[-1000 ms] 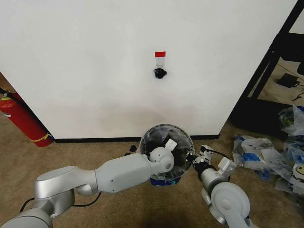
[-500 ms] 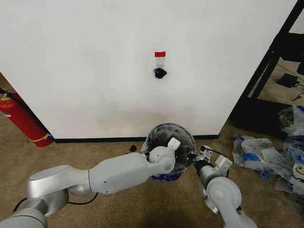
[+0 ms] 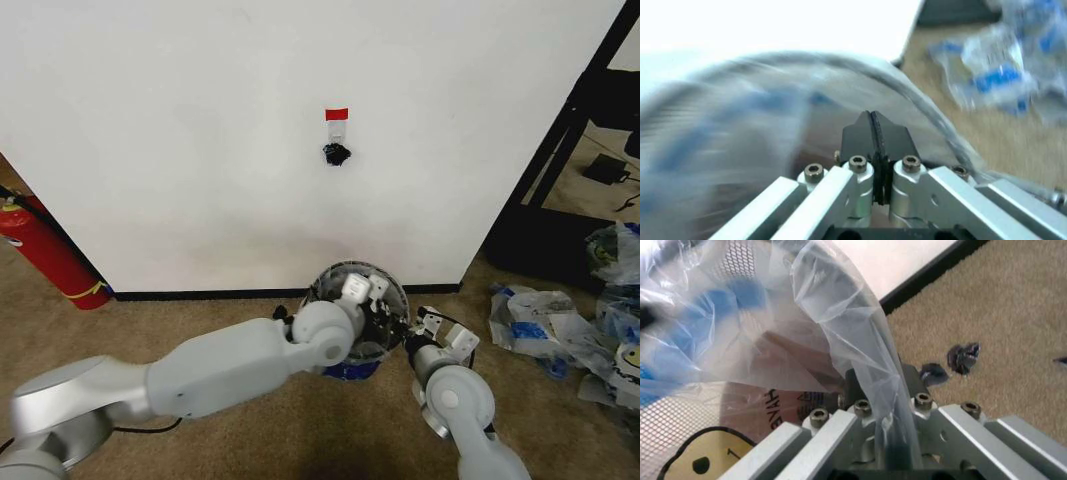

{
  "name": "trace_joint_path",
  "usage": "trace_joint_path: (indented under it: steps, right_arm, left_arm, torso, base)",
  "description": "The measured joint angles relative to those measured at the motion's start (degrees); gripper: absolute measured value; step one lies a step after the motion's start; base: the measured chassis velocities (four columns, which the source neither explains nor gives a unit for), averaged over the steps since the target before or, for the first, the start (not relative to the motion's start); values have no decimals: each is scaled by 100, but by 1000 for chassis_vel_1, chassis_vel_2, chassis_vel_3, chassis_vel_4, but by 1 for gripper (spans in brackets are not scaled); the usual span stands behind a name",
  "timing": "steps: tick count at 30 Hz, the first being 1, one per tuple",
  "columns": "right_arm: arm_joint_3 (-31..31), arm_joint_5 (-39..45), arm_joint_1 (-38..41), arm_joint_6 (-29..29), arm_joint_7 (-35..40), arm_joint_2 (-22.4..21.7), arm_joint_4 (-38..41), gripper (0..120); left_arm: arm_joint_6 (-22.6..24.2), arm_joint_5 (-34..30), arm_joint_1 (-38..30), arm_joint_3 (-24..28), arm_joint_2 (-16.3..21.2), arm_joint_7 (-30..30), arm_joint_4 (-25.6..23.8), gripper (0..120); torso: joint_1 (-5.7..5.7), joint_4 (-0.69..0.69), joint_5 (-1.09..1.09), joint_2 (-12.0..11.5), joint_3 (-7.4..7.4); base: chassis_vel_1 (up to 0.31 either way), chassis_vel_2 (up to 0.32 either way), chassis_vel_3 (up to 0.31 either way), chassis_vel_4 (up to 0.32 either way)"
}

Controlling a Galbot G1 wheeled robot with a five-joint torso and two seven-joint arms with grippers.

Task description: Pick up the garbage bag from the wall and place it over the trash bin.

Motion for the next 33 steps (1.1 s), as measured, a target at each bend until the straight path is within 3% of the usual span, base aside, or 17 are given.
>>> trace_joint_path:
  steps: [6, 8, 10, 14, 16, 20, 23, 24, 25, 29, 33]
  right_arm:
    - [-44, 280, 91, -108, 304, 62, -72, 0]
    - [-121, 326, 112, -227, 470, 108, -87, 0]
    - [-135, 332, 119, -254, 505, 118, -91, 0]
    - [-213, 328, 150, -382, 651, 184, -156, 0]
    - [-235, 275, 148, -387, 651, 195, -206, 0]
    - [-238, 240, 140, -387, 633, 197, -253, 0]
    - [-264, 207, 158, -391, 607, 213, -341, 0]
    - [-297, 184, 190, -395, 593, 238, -394, 0]
    - [-297, 184, 190, -395, 593, 238, -394, 0]
    - [-369, 136, 250, -408, 558, 299, -489, 0]
    - [-381, 66, 242, -415, 522, 343, -574, 0]
  left_arm:
    - [-275, 394, 884, -983, 556, 178, -594, 0]
    - [-307, 555, 1365, -1560, 853, 218, -938, 0]
    - [-324, 624, 1484, -1707, 920, 245, -1004, 0]
    - [-599, 1140, 2549, -3011, 1209, 575, -1312, 0]
    - [-824, 1388, 3078, -3537, 1204, 694, -1368, 0]
    - [-1188, 1793, 3616, -3943, 1120, 820, -1373, 0]
    - [-1829, 2576, 4546, -4562, 902, 1126, -1290, 11]
    - [-2280, 3080, 5039, -4830, 796, 1348, -1206, 16]
    - [-2280, 3080, 5039, -4830, 796, 1348, -1206, 16]
    - [-3057, 3538, 5804, -5410, 690, 1714, -1137, 33]
    - [-3323, 3623, 6125, -5849, 564, 1861, -1137, 46]
  torso:
    - [0, 0, -2, 0, 0]
    - [0, 1, 0, 0, 0]
    - [0, -1, -1, 0, 0]
    - [0, 0, 1, 0, 0]
    - [0, 3, -3, 0, 0]
    - [0, -1, 2, 0, 0]
    - [0, -3, 2, 0, -1]
    - [0, 1, -2, 0, 0]
    - [0, 1, -2, 0, 0]
    - [0, -1, 0, -1, -1]
    - [0, -2, 0, -1, -1]
  base:
    - [0, 0, 0, 0]
    - [0, 0, 0, 0]
    - [0, 0, 0, 0]
    - [0, 0, 0, 0]
    - [0, 0, 0, 0]
    - [0, 0, 0, 0]
    - [0, 0, 0, 0]
    - [0, 0, 0, 0]
    - [0, 0, 0, 0]
    - [0, 0, 0, 0]
    - [0, 0, 0, 0]
